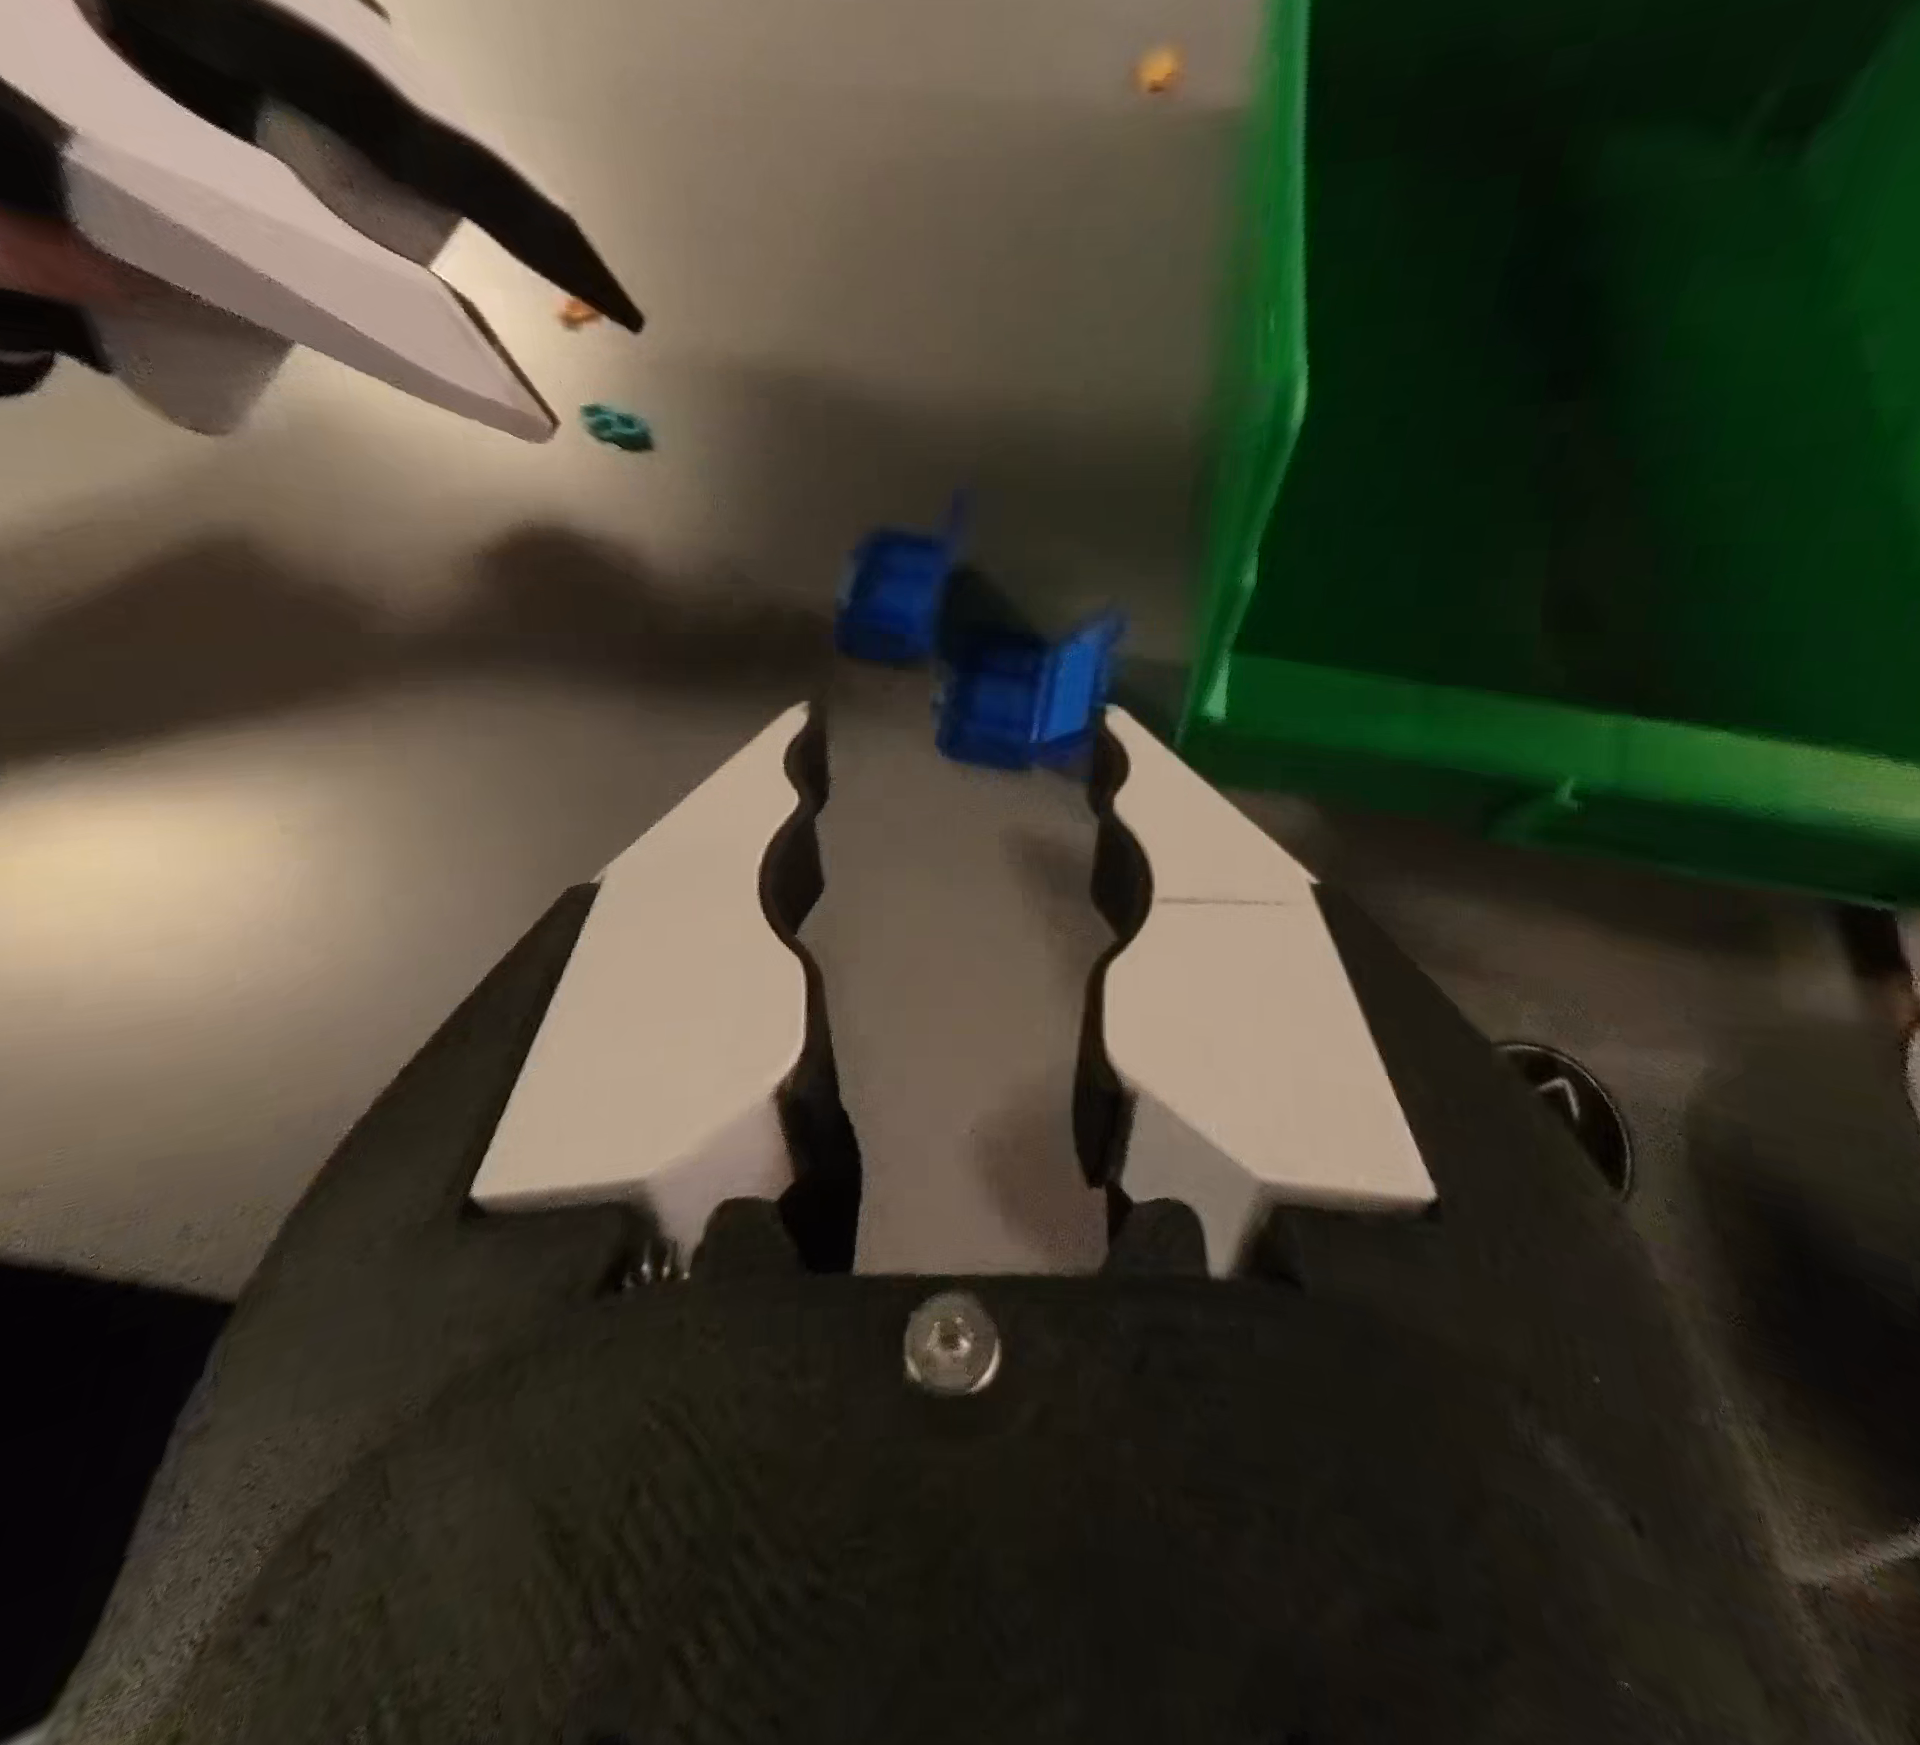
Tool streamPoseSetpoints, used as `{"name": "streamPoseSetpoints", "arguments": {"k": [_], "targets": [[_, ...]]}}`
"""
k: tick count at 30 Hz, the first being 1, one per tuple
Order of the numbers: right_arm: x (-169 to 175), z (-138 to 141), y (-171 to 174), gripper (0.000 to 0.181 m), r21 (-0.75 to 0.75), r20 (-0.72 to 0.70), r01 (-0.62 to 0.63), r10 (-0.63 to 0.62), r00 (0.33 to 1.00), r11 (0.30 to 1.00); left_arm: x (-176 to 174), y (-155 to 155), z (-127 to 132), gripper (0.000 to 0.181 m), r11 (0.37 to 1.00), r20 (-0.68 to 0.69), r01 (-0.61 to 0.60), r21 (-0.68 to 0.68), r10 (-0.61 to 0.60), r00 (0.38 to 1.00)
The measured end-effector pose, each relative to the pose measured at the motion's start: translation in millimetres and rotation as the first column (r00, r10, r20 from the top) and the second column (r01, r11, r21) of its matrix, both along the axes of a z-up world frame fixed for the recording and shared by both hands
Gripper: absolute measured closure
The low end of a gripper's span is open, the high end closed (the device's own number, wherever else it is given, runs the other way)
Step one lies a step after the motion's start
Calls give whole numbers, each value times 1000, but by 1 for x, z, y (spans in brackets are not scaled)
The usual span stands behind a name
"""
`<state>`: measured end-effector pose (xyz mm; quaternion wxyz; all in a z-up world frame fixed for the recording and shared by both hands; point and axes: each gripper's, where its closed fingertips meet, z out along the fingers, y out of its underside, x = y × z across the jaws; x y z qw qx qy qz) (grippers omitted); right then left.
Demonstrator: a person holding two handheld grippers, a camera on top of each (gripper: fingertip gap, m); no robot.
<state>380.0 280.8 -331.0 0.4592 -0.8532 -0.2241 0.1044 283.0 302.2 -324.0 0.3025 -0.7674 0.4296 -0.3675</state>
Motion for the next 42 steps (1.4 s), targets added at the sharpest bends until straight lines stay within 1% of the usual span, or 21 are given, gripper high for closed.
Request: {"name": "streamPoseSetpoints", "arguments": {"k": [2,4,7,9,10,11,12,13,15,17,18,21,23,25,29,35,37,38,39,40,42], "targets": [[-2,2,5,133,77,3,33,-33,999,996,15,3,3,136,999,-13,30,39,-30,999],[-18,11,5,140,141,-43,-5,11,999,990,19,6,-1,136,997,-78,42,67,-36,996],[-47,15,1,141,164,-89,-98,114,990,982,-2,17,-10,136,995,-186,45,91,-28,982],[-65,18,1,142,192,-107,-146,169,980,970,-17,6,-15,142,987,-202,153,50,-140,969],[-77,19,0,142,197,-120,-190,216,969,962,-26,5,-18,143,982,-217,180,57,-164,962],[-91,18,-1,147,188,-122,-251,276,953,949,-39,13,-22,143,982,-259,162,93,-133,957],[-102,13,0,156,158,-97,-307,324,941,939,-51,24,-23,143,983,-289,124,136,-80,954],[-109,4,5,155,115,-54,-344,352,935,932,-58,30,-22,143,985,-283,95,145,-51,958],[-119,-15,18,154,5,26,-391,390,920,921,-61,39,-18,147,997,-214,28,77,-11,977],[-129,-29,30,151,-75,33,-410,414,910,909,-58,42,-18,149,1000,-156,0,-5,-1,988],[-134,-33,33,151,-100,24,-424,428,903,900,-59,43,-22,149,1000,-166,4,-18,-7,986],[-140,-34,40,149,-95,64,-449,456,888,888,-66,43,-37,153,997,-259,43,65,-24,966],[-140,-34,42,150,-96,74,-455,462,884,885,-66,41,-42,153,994,-281,70,79,-45,959],[-141,-34,44,150,-107,52,-457,464,885,883,-66,45,-44,156,995,-285,57,79,-32,958],[-141,-35,48,157,-118,26,-440,446,895,890,-65,52,-45,172,995,-292,53,88,-25,956],[-141,-35,47,163,-116,45,-444,451,891,889,-64,51,-45,175,998,-236,32,58,-18,972],[-141,-35,47,163,-107,50,-446,453,890,889,-70,54,-44,175,997,-242,-8,74,26,970],[-141,-35,47,164,-96,57,-447,453,890,890,-77,55,-40,175,993,-251,-36,109,62,966],[-141,-34,47,165,-86,71,-444,450,890,892,-86,55,-31,176,986,-243,-71,149,106,964],[-140,-34,48,166,-72,92,-440,446,890,895,-97,53,-15,176,975,-220,-113,192,155,963],[-140,-34,48,168,-55,121,-438,441,889,898,-131,40,28,176,935,-153,-216,283,266,952]]}}
